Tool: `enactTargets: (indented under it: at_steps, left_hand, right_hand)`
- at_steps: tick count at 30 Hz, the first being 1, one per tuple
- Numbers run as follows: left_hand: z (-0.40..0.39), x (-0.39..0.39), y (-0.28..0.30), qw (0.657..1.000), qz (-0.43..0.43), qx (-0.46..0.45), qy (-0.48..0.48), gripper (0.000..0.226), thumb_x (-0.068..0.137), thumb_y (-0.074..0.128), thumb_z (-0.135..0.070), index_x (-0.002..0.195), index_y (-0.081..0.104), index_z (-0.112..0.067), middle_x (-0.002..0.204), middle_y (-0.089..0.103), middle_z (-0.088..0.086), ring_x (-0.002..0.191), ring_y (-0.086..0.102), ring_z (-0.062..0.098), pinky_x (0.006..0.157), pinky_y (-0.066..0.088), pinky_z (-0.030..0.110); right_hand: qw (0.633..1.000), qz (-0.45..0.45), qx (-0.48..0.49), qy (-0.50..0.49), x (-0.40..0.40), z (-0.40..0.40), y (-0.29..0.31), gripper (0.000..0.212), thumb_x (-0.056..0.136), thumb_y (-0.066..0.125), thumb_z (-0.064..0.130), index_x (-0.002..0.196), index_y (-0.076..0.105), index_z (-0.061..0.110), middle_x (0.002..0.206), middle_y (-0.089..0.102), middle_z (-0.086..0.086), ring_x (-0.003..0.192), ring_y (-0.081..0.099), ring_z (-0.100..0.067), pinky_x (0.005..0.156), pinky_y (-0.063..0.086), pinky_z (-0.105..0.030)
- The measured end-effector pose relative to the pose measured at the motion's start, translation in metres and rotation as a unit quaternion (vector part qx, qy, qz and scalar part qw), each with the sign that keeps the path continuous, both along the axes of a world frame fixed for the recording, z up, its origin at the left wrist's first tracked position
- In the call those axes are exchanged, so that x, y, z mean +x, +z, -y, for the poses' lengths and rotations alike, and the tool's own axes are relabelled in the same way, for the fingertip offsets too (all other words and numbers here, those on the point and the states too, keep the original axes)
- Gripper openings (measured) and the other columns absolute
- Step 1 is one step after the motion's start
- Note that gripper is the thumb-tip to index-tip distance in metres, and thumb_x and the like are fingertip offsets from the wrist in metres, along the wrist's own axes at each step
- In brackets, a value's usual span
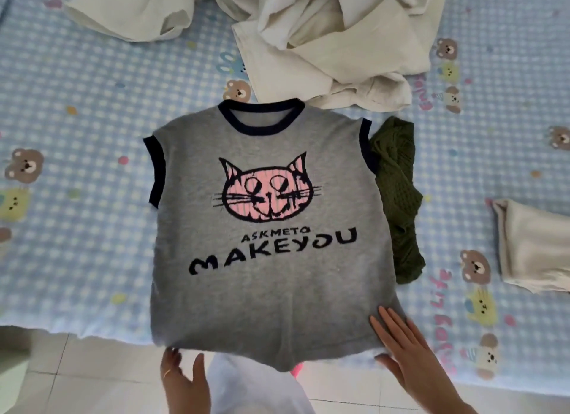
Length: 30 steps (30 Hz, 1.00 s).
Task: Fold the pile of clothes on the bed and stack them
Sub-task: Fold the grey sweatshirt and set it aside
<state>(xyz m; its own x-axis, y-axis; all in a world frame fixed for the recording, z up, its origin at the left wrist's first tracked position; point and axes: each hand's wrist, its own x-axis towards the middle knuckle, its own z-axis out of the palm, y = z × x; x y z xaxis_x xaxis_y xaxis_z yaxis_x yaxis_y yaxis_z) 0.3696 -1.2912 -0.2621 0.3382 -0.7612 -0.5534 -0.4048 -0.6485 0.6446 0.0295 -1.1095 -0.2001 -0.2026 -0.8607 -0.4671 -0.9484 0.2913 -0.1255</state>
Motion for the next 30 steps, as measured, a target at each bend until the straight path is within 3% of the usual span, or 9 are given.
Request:
enactTargets:
  at_steps: [2, 5, 9, 12, 13, 17, 21, 26, 30]
  left_hand:
    - [-0.003, -0.007, -0.006, 0.998, -0.037, 0.044, 0.007, 0.060, 0.084, 0.058, 0.013, 0.137, 0.032, 0.007, 0.140, 0.041, 0.026, 0.129, 0.042, 0.039, 0.107, 0.031, 0.044]
    - [-0.023, -0.013, -0.003, 0.994, -0.047, 0.098, -0.004, 0.055, 0.090, 0.053, 0.005, 0.140, 0.032, 0.002, 0.144, 0.039, 0.020, 0.132, 0.039, 0.032, 0.110, 0.030, 0.043]
    - [-0.076, -0.038, 0.025, 0.968, 0.042, 0.033, -0.244, 0.054, 0.073, 0.076, 0.001, 0.120, 0.053, 0.011, 0.120, 0.057, 0.028, 0.117, 0.051, 0.038, 0.102, 0.036, 0.034]
    - [-0.108, -0.077, 0.043, 0.875, 0.037, -0.148, -0.460, 0.071, 0.042, 0.092, -0.010, 0.105, 0.061, -0.002, 0.102, 0.066, 0.020, 0.102, 0.050, 0.025, 0.087, 0.040, 0.027]
    - [-0.110, -0.094, 0.047, 0.831, 0.033, -0.192, -0.520, 0.078, 0.042, 0.092, -0.019, 0.111, 0.057, -0.007, 0.110, 0.066, 0.020, 0.108, 0.048, 0.026, 0.090, 0.039, 0.030]
    - [-0.099, -0.140, 0.037, 0.750, 0.096, -0.230, -0.613, 0.073, 0.056, 0.085, -0.034, 0.120, 0.060, -0.009, 0.130, 0.058, 0.015, 0.125, 0.051, 0.031, 0.107, 0.025, 0.035]
    - [-0.085, -0.150, 0.025, 0.748, 0.141, -0.269, -0.590, 0.033, 0.062, 0.067, -0.013, 0.095, 0.072, -0.009, 0.111, 0.069, 0.010, 0.104, 0.066, 0.026, 0.099, 0.043, 0.036]
    - [-0.050, -0.120, 0.053, 0.840, 0.166, -0.156, -0.492, 0.044, 0.039, 0.074, 0.013, 0.079, 0.068, -0.005, 0.079, 0.068, 0.010, 0.067, 0.067, 0.032, 0.060, 0.056, 0.033]
    - [-0.008, -0.089, 0.074, 0.899, 0.181, -0.107, -0.384, 0.038, 0.062, 0.068, 0.019, 0.095, 0.067, -0.001, 0.090, 0.066, 0.015, 0.081, 0.062, 0.038, 0.070, 0.053, 0.046]
  right_hand:
    - [1.000, -0.004, -0.011, -0.002, 0.002, 0.000, -0.002, 0.067, 0.099, 0.010, 0.050, 0.127, 0.060, 0.014, 0.137, 0.053, -0.009, 0.139, 0.021, -0.014, 0.110, 0.014, -0.028]
    - [0.999, -0.011, -0.038, -0.023, 0.007, -0.008, -0.003, 0.068, 0.101, 0.008, 0.046, 0.124, 0.063, 0.013, 0.133, 0.057, -0.010, 0.127, 0.038, -0.018, 0.107, 0.020, -0.030]
    - [0.995, -0.012, -0.093, -0.034, 0.013, -0.012, -0.008, 0.065, 0.102, 0.010, 0.042, 0.121, 0.065, 0.011, 0.129, 0.060, -0.010, 0.118, 0.058, -0.028, 0.096, 0.043, -0.039]
    - [0.991, -0.008, -0.124, -0.059, 0.011, -0.007, -0.007, 0.027, 0.090, 0.058, 0.013, 0.114, 0.069, 0.010, 0.121, 0.065, -0.011, 0.103, 0.066, -0.031, 0.078, 0.056, -0.040]
    - [0.990, -0.002, -0.122, -0.076, 0.008, -0.005, -0.006, 0.037, 0.074, 0.075, 0.001, 0.110, 0.071, 0.009, 0.117, 0.067, -0.011, 0.098, 0.068, -0.031, 0.074, 0.057, -0.040]
    - [0.985, 0.033, -0.140, -0.095, -0.004, 0.000, -0.001, 0.044, 0.056, 0.078, -0.017, 0.092, 0.072, 0.007, 0.096, 0.071, -0.007, 0.084, 0.069, -0.028, 0.072, 0.055, -0.034]
    - [0.973, 0.063, -0.186, -0.124, -0.026, 0.008, 0.022, 0.020, 0.084, 0.055, 0.000, 0.097, 0.067, 0.010, 0.095, 0.067, -0.003, 0.088, 0.060, -0.018, 0.074, 0.038, -0.025]
    - [0.948, 0.117, -0.249, -0.162, -0.045, 0.038, 0.062, 0.024, 0.090, 0.046, 0.012, 0.104, 0.066, 0.013, 0.095, 0.062, 0.002, 0.082, 0.054, -0.015, 0.070, 0.041, -0.024]
    - [0.939, 0.110, -0.281, -0.168, -0.066, 0.079, 0.081, 0.026, 0.092, 0.044, 0.017, 0.105, 0.065, 0.011, 0.093, 0.057, 0.006, 0.077, 0.055, -0.019, 0.068, 0.038, -0.022]
